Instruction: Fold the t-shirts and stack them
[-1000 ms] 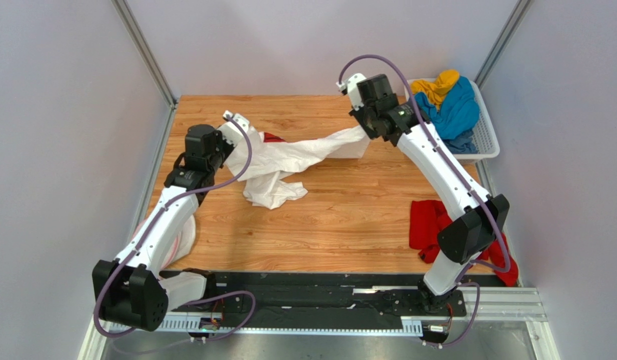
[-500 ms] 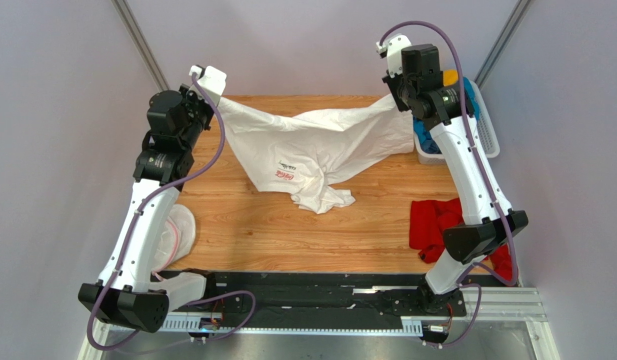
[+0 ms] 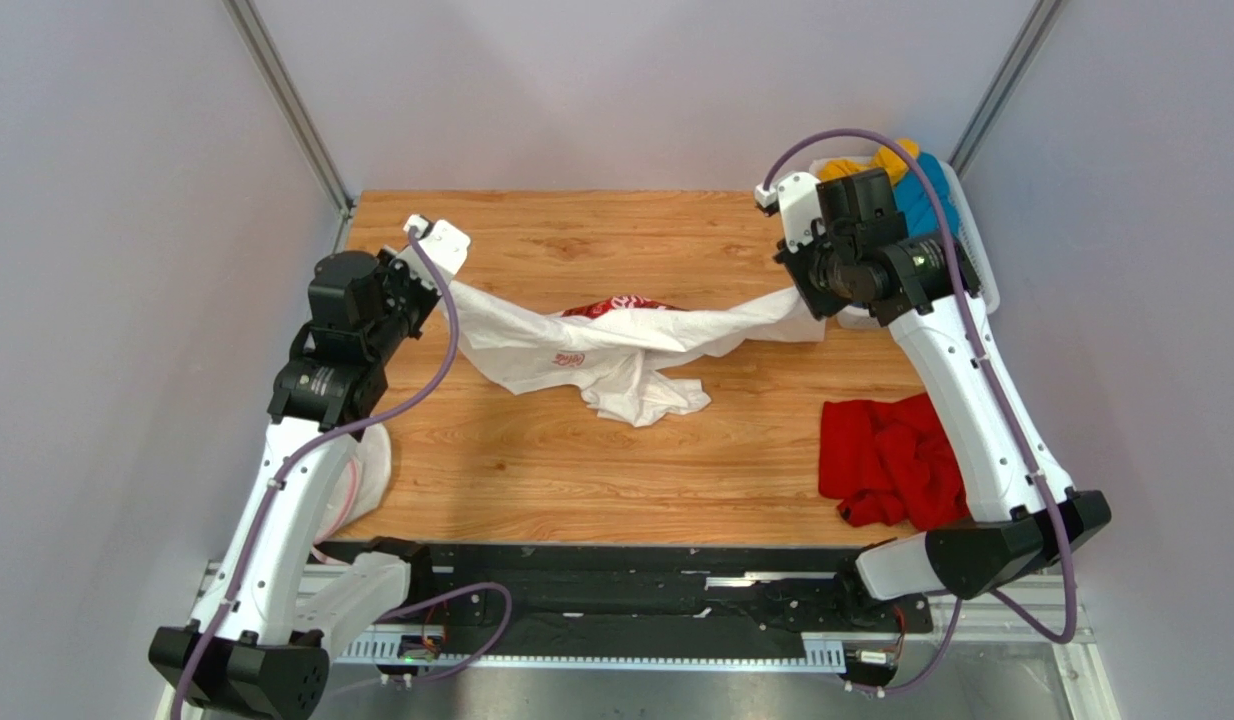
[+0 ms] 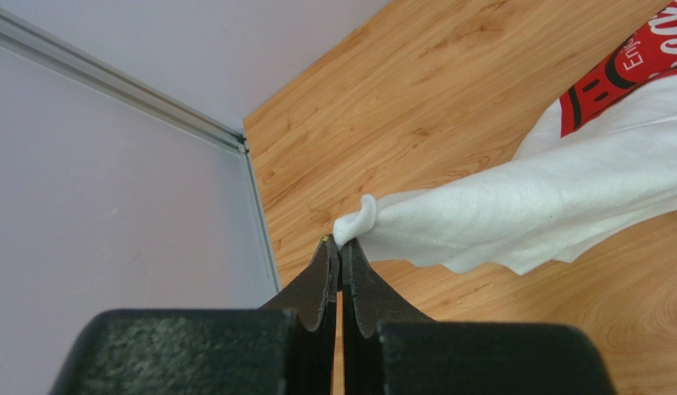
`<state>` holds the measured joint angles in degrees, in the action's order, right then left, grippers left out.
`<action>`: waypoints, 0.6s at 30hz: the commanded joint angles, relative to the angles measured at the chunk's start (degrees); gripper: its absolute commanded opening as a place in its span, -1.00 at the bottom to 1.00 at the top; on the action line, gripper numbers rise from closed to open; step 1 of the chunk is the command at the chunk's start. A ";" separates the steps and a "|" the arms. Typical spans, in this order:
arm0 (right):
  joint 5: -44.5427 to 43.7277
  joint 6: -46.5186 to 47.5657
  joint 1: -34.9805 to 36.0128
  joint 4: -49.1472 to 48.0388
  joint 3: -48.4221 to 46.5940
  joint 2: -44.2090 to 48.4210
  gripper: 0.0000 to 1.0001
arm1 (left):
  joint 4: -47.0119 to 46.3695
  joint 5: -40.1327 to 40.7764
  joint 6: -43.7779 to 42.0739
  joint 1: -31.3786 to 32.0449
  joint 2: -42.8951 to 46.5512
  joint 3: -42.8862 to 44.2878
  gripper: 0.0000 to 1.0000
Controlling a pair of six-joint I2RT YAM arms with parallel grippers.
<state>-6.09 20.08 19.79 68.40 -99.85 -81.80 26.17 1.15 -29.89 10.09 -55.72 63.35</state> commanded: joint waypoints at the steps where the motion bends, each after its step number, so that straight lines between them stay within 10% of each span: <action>1: 5.21 0.58 -0.02 1.39 1.50 1.48 -1.00 | -1.47 0.78 -4.29 -0.07 1.06 -0.50 -1.00; 8: 2.84 2.77 0.07 -3.80 -0.15 -13.61 -1.00 | -10.43 4.30 -8.52 -0.07 -8.77 -0.69 -1.00; 18: -1.20 5.32 -2.21 -3.63 -28.71 -42.44 -1.00 | -18.00 10.19 -9.40 -0.16 -26.09 3.79 -1.00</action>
<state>-4.40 23.29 18.44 66.54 -118.72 -118.37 13.93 8.16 -37.85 10.09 -79.20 63.48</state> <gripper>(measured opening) 0.024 0.017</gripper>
